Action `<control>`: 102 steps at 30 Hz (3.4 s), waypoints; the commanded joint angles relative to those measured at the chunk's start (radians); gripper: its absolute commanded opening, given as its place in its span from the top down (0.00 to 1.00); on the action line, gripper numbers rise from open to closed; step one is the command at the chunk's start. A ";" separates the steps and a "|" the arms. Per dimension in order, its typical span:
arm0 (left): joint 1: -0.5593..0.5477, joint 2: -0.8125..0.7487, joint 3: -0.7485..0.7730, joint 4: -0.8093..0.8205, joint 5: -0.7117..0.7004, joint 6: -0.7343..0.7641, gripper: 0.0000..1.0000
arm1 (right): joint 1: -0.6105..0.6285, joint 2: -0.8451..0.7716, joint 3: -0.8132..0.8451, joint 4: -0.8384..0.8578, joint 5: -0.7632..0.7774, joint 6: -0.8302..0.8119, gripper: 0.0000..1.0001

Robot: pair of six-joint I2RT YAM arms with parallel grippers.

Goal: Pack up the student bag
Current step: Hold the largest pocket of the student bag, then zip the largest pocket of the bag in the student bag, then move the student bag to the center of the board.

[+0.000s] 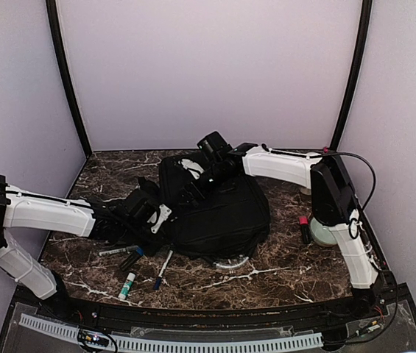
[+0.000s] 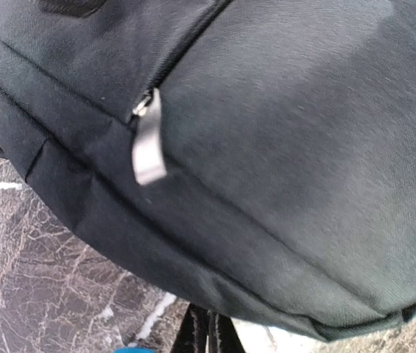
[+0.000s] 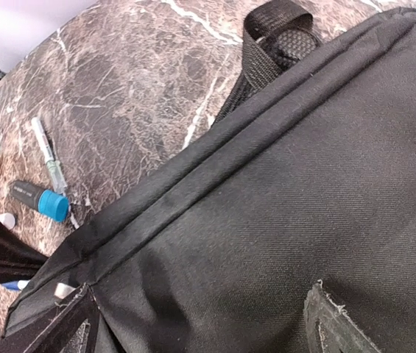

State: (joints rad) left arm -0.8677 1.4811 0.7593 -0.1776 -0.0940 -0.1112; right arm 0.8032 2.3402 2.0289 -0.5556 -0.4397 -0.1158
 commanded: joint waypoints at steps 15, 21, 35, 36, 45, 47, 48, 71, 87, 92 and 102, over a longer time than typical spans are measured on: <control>-0.261 0.063 0.078 0.116 0.117 0.046 1.00 | -0.046 0.145 0.006 -0.053 0.015 0.099 0.04; -0.310 0.198 0.225 0.070 0.099 0.082 1.00 | -0.051 0.112 -0.009 -0.059 0.016 0.087 0.04; -0.364 -0.008 0.314 -0.254 -0.061 0.152 0.55 | -0.146 -0.543 -0.431 0.048 -0.049 -0.038 0.00; -0.363 -0.020 0.315 -0.277 -0.091 0.167 0.53 | -0.147 -0.596 -0.471 0.059 -0.032 -0.054 0.00; -0.361 0.018 0.327 -0.400 -0.359 0.380 0.30 | -0.160 -0.910 -0.764 0.027 0.146 -0.101 0.00; -0.359 0.034 0.319 -0.389 -0.358 0.445 0.31 | -0.159 -0.932 -0.819 -0.013 0.135 -0.166 0.00; -0.358 0.038 0.317 -0.377 -0.349 0.472 0.31 | -0.160 -0.931 -0.833 -0.036 0.143 -0.186 0.00; -0.317 0.303 0.332 -0.149 -0.441 0.697 0.88 | -0.172 -0.546 -0.806 -0.015 0.462 -0.210 0.33; -0.317 0.335 0.467 -0.126 -0.154 0.553 1.00 | -0.171 -0.208 -0.397 -0.062 0.429 -0.183 0.36; -0.312 0.403 0.547 -0.118 -0.123 0.523 1.00 | -0.173 -0.184 -0.348 -0.077 0.409 -0.179 0.36; -0.239 0.392 0.581 -0.140 -0.048 0.460 0.57 | -0.189 -0.542 -0.539 -0.055 0.299 -0.177 0.28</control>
State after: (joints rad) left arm -1.1355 1.9213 1.3376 -0.3386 -0.2276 0.3809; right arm 0.6094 2.0144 1.5764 -0.6281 -0.0280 -0.3088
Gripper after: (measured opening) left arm 0.395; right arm 0.700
